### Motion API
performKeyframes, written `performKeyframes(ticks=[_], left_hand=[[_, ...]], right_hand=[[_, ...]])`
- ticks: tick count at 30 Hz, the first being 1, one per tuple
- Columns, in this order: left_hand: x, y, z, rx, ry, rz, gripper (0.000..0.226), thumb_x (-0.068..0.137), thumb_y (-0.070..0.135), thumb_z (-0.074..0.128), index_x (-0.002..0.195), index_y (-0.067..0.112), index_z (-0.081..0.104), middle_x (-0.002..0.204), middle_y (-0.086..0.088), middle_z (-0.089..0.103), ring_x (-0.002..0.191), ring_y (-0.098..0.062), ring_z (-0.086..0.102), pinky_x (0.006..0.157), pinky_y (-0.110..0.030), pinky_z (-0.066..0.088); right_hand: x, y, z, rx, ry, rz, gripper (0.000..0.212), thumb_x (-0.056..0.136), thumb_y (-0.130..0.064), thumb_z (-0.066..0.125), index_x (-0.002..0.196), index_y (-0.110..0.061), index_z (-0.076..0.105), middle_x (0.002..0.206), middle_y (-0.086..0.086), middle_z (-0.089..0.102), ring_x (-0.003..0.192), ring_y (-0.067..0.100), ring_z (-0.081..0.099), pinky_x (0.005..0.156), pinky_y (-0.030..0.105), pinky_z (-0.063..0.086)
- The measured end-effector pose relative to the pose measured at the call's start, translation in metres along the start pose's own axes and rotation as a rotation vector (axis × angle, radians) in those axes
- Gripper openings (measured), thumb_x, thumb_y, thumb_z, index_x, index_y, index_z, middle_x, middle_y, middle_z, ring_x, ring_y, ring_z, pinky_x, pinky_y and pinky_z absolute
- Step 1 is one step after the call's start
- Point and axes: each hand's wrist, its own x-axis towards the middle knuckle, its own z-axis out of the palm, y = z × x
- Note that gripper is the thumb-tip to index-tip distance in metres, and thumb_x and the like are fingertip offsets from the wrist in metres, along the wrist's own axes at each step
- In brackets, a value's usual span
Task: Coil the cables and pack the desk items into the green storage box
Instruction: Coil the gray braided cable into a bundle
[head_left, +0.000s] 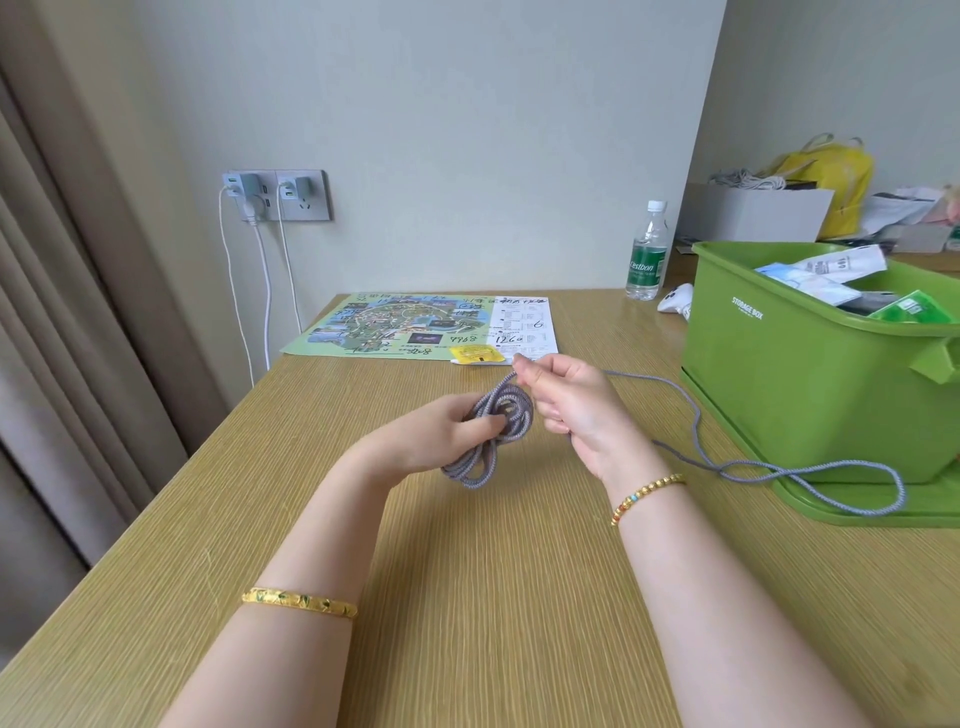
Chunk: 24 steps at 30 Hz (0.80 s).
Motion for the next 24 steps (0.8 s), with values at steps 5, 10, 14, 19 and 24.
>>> performKeyframes(ticks=[5,10,14,19,24], left_hand=[[0.002,0.002,0.0,-0.019,0.174,-0.025,0.028,0.097,0.035,0.043,0.08,0.017,0.056,0.056,0.014,0.053,0.052,-0.003,0.046,0.049,-0.012,0.037],[0.003,-0.001,-0.005,-0.07,0.356,-0.031,0.043,0.096,0.043,0.042,0.084,0.004,0.056,0.063,0.002,0.048,0.056,-0.01,0.042,0.053,-0.024,0.031],[0.005,-0.002,-0.008,-0.187,0.519,-0.051,0.043,0.096,0.047,0.038,0.077,0.014,0.059,0.058,0.009,0.05,0.047,0.0,0.046,0.045,-0.013,0.036],[0.009,-0.007,-0.017,-0.512,0.712,-0.115,0.047,0.096,0.05,0.034,0.095,0.015,0.064,0.075,0.002,0.066,0.064,-0.01,0.059,0.056,-0.024,0.045],[0.011,-0.004,-0.014,-1.002,0.681,-0.026,0.042,0.1,0.046,0.025,0.095,0.018,0.056,0.077,-0.001,0.074,0.07,-0.012,0.07,0.058,-0.021,0.056]], right_hand=[[0.003,0.0,-0.006,0.078,-0.013,-0.021,0.014,0.089,-0.011,0.058,0.076,-0.014,0.056,0.049,-0.011,0.039,0.042,0.004,0.032,0.04,0.015,0.028],[0.003,0.002,-0.006,-0.128,-0.001,-0.053,0.017,0.093,-0.017,0.055,0.081,-0.007,0.06,0.049,-0.009,0.046,0.043,0.001,0.044,0.051,0.015,0.045],[0.005,0.007,-0.004,-0.628,0.163,-0.176,0.037,0.091,-0.038,0.053,0.061,-0.017,0.058,0.045,-0.007,0.045,0.046,0.01,0.045,0.053,0.024,0.036],[0.006,0.013,-0.002,-0.791,0.103,-0.233,0.032,0.093,-0.034,0.051,0.068,-0.019,0.064,0.044,-0.009,0.041,0.046,0.005,0.038,0.048,0.021,0.028],[0.004,0.021,0.005,-0.82,-0.078,-0.122,0.034,0.094,-0.035,0.048,0.065,-0.023,0.062,0.042,-0.009,0.031,0.035,0.005,0.026,0.039,0.021,0.021]])
